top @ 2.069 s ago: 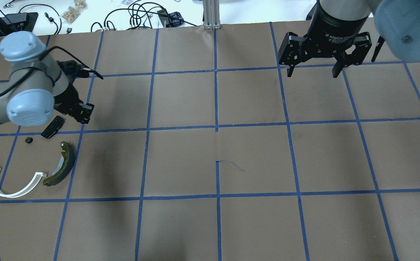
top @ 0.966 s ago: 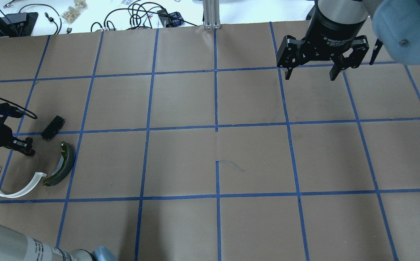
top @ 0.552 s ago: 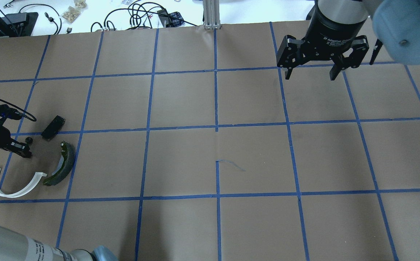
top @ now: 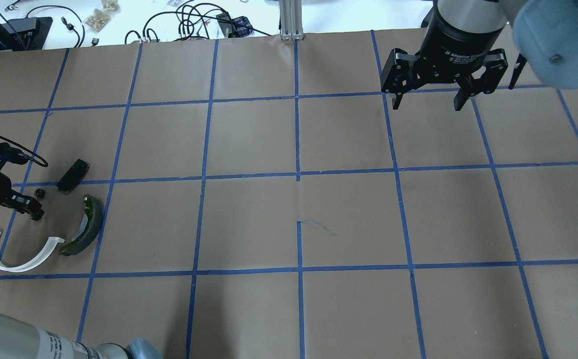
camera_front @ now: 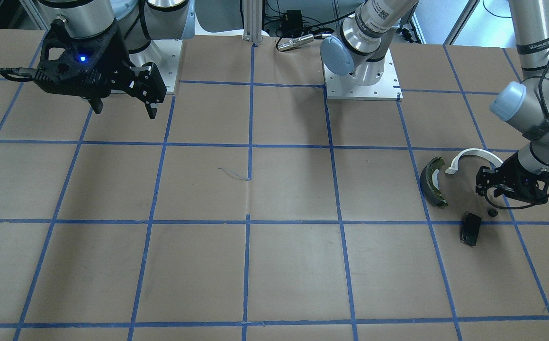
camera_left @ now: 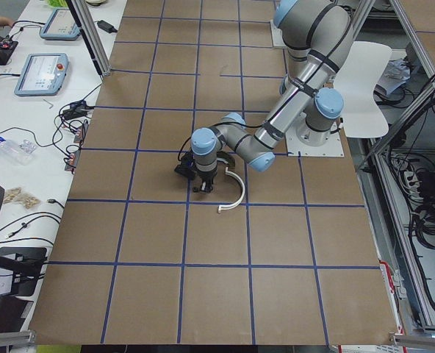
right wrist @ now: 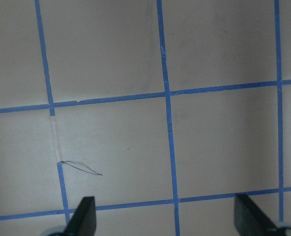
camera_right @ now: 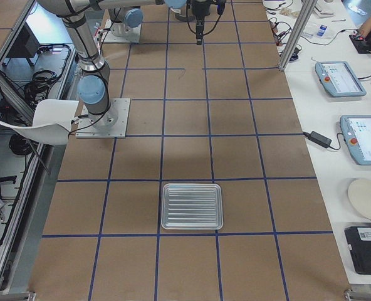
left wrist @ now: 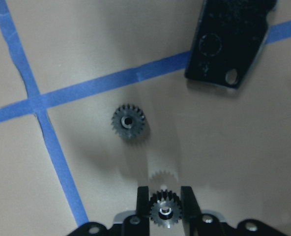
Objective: Place bearing gear from tray to pile
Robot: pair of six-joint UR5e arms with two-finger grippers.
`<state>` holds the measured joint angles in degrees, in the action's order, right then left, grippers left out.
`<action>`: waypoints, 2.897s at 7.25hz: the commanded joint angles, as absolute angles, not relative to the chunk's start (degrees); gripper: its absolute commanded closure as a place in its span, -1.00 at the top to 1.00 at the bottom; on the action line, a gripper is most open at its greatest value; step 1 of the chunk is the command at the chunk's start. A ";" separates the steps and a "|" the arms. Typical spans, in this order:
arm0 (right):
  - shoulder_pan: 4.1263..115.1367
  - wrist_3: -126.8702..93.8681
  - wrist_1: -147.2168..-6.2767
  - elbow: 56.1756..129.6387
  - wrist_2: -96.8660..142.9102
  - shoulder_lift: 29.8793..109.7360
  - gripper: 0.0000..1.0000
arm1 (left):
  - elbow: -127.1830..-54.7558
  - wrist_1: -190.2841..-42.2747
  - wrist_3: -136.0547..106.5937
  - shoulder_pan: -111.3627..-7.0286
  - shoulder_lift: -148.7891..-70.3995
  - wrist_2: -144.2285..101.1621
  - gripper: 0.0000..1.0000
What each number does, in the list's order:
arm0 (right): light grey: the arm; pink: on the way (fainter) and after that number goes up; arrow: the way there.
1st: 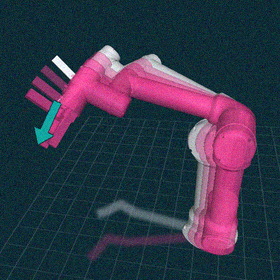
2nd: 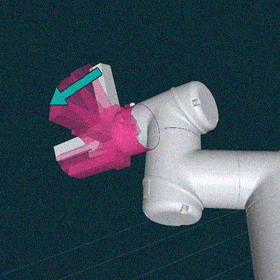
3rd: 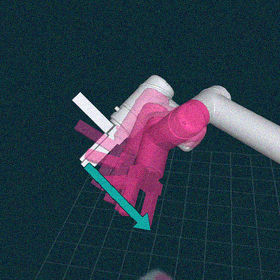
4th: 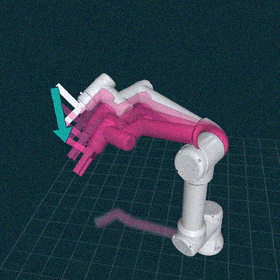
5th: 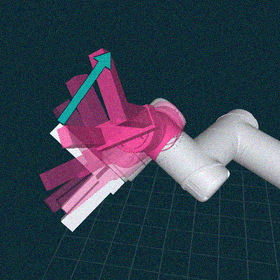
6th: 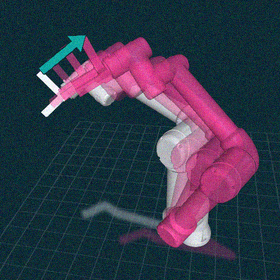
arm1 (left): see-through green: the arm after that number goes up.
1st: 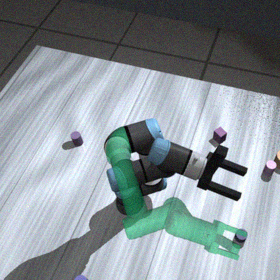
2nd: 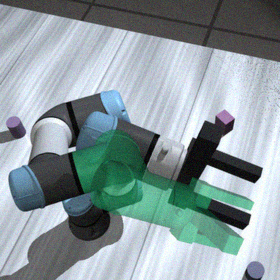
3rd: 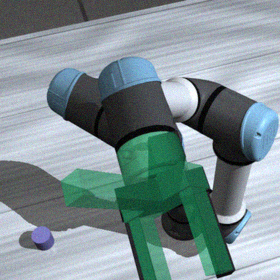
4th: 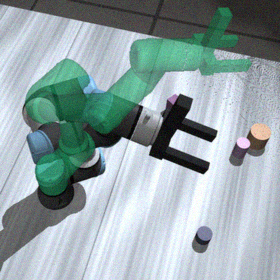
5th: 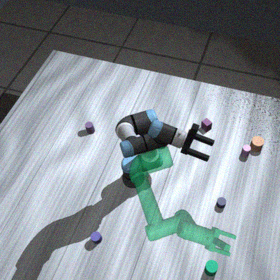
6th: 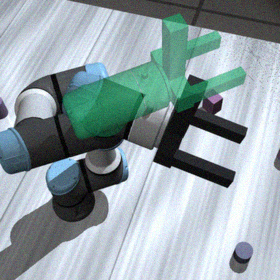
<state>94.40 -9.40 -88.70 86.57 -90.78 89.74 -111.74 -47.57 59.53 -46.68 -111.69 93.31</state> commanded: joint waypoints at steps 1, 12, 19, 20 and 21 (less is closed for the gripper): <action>94.39 -9.40 -88.68 86.57 -90.88 89.74 1.00 | -111.45 -47.81 59.50 -47.10 -109.96 93.43 1.00; 94.39 -9.23 -88.68 86.57 -91.32 89.74 1.00 | -90.53 -84.81 13.46 -91.40 -90.89 92.90 1.00; 94.39 -9.14 -88.68 86.57 -91.23 89.74 1.00 | -84.91 -95.78 8.53 -88.42 -91.14 90.18 1.00; 94.39 -9.14 -88.68 86.57 -91.14 89.74 1.00 | -84.64 -95.89 7.83 -88.42 -91.14 90.09 1.00; 94.39 -9.14 -88.68 86.57 -90.97 89.74 1.00 | -84.90 -95.89 7.65 -88.42 -91.23 89.91 1.00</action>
